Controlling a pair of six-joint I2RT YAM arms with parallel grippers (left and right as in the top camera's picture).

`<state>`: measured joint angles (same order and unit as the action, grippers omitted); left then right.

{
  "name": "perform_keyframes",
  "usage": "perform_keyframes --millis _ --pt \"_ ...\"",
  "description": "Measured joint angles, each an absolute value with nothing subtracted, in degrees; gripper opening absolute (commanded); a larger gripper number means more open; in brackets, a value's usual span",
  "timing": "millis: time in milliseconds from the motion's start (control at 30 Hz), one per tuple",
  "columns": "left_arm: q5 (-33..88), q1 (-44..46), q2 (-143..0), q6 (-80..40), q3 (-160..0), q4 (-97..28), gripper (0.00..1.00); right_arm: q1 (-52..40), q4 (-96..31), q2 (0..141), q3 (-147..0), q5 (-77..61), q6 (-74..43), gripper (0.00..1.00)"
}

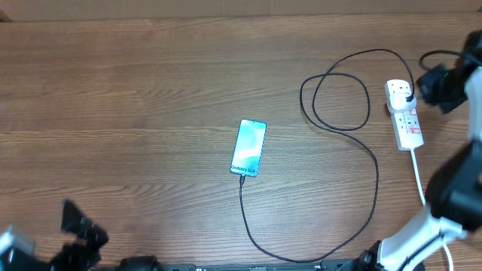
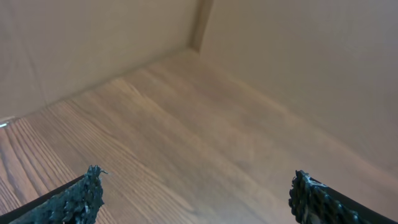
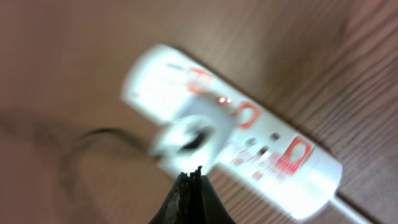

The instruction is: Plug charger to phone and switch on socket

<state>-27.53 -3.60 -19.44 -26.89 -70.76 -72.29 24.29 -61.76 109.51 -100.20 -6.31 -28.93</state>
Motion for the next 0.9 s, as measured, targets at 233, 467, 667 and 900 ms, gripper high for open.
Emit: perform_keyframes --millis 233,467,667,900 --pt "-27.73 -5.02 -11.4 -26.89 -70.81 -72.42 1.0 24.93 -53.43 81.19 -100.49 -13.56 -30.94 0.04" --pt "-27.73 -5.02 -6.92 -26.89 -70.81 -72.79 1.0 25.85 -36.88 59.88 -101.32 -20.16 -34.59 0.04" --pt "-27.73 -5.02 -2.17 -26.89 -70.87 -77.87 1.0 25.85 -37.56 50.94 -101.62 -23.46 -32.42 0.04" --pt "-27.75 -4.64 -0.71 -26.92 -71.61 -90.8 0.99 25.67 -40.77 46.33 -101.45 -26.04 -29.56 0.04"
